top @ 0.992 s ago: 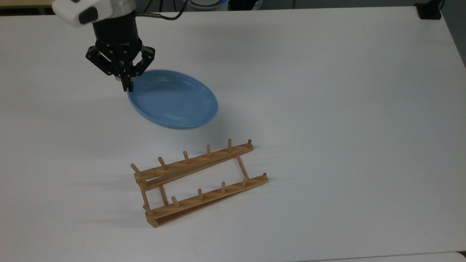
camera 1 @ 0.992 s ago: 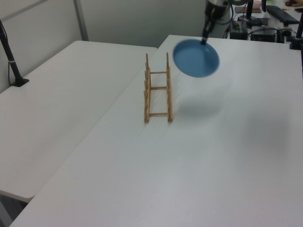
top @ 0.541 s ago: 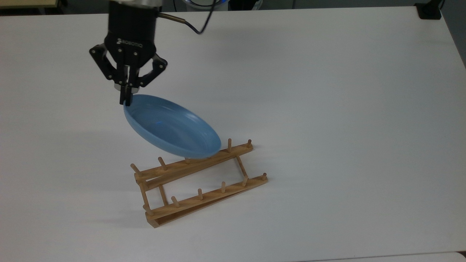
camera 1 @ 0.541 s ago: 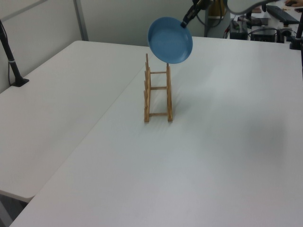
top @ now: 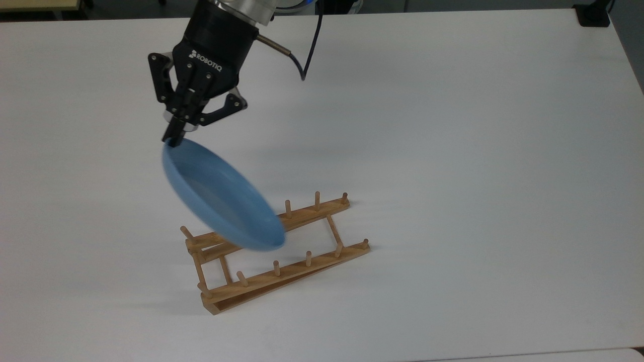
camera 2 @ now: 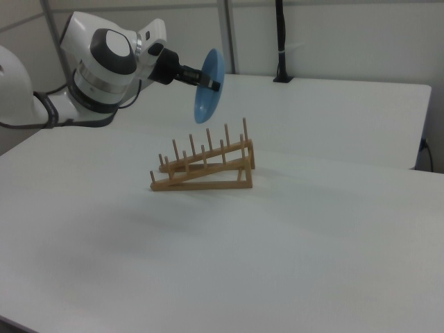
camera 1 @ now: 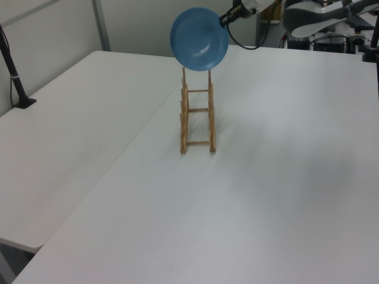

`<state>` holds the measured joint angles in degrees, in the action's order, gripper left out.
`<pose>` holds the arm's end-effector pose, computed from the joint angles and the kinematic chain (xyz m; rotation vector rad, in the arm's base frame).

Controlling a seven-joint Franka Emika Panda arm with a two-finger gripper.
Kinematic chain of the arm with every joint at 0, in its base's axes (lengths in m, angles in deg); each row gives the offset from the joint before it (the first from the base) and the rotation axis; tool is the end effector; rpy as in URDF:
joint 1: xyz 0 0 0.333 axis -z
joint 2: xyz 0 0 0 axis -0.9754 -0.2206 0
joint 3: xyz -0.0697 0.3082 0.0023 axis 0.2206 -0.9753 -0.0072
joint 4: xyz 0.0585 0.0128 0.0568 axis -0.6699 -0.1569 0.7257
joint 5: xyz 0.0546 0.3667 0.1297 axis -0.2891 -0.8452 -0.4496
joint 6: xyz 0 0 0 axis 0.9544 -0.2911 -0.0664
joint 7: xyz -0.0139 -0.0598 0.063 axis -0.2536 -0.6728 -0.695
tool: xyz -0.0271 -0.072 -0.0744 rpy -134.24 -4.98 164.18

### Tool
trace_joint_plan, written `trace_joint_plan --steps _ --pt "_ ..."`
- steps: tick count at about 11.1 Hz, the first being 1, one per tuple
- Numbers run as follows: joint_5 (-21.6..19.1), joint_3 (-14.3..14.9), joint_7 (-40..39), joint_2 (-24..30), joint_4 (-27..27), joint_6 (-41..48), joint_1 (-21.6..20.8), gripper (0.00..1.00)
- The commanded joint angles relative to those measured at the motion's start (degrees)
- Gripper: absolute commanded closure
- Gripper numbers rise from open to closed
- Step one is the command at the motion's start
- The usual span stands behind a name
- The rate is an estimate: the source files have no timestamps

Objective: Place plate in plate rack
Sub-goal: 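Carry the plate over the rack, rotating it upright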

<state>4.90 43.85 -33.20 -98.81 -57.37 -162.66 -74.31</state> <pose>0.6576 0.0040 0.5662 2.4362 -0.4239 1.2093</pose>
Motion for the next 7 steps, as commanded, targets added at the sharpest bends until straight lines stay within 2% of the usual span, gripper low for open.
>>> trace_joint_plan --steps 1,5,7 --pt "12.15 1.09 12.40 -1.67 0.80 -0.34 0.21 1.00" --pt "20.50 2.50 18.21 -2.64 0.45 1.15 1.00 1.00" --pt "26.74 2.50 23.56 -3.43 0.28 2.38 1.01 1.00"
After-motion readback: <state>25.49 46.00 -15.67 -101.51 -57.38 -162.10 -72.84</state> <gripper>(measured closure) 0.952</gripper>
